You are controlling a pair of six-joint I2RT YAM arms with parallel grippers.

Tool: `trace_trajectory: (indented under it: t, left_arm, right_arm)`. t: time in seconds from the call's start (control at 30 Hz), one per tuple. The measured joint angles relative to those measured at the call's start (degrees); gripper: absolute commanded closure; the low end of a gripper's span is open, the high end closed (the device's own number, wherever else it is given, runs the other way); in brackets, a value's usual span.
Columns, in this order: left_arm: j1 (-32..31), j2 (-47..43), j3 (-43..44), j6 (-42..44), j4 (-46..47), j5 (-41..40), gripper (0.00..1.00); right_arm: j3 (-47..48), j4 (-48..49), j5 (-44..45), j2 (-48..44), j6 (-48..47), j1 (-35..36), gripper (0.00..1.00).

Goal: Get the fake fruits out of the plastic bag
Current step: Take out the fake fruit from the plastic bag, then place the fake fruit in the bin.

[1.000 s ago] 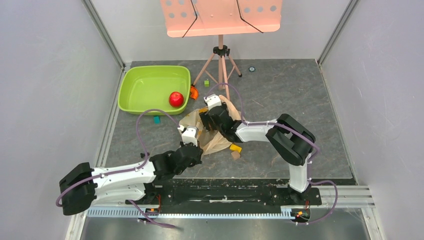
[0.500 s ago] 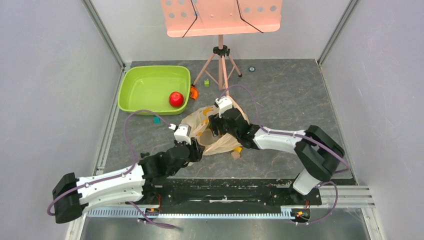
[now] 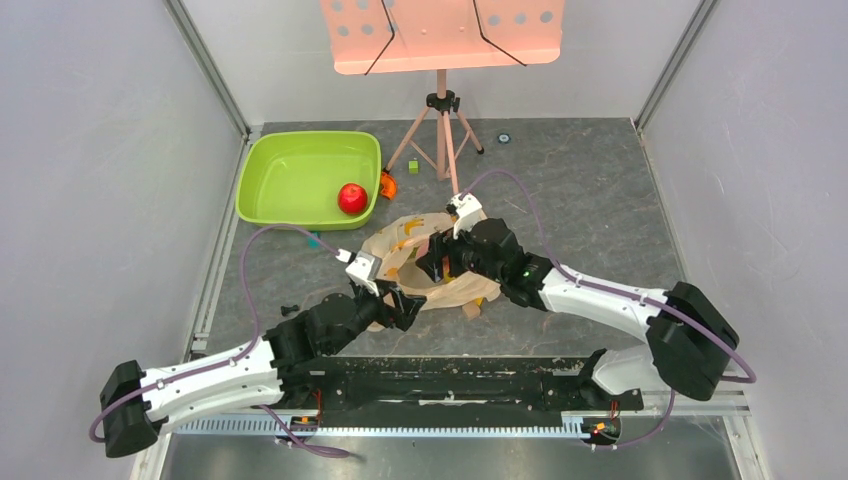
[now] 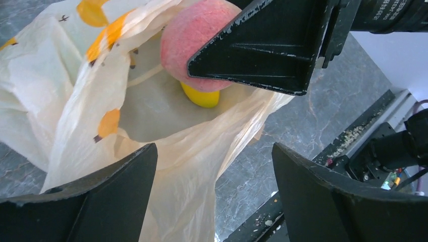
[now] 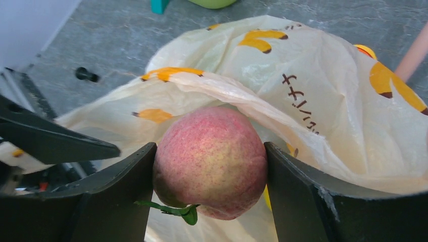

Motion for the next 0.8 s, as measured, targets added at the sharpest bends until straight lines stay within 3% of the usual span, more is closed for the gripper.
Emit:
trace_trajectory:
  t: [0.13, 0.47, 0.8]
  left_arm:
    - [0.00, 0.42, -0.20, 2.80, 3.02, 2.43, 0.00]
    - [0.00, 0.70, -0.20, 9.14, 10.95, 2.21, 0.00]
    - [0.00, 4.85, -0.20, 10.25, 14.21, 2.54, 0.00]
  right_arm:
    - [-0.17, 0.72, -2.89, -2.01, 4.11, -0.02, 0.32]
    - [-2.23, 4.26, -12.07, -3.58, 12.50, -0.02, 0.31]
    - [-4.50, 8.74, -19.41, -5.92, 18.62, -0.02, 0.29]
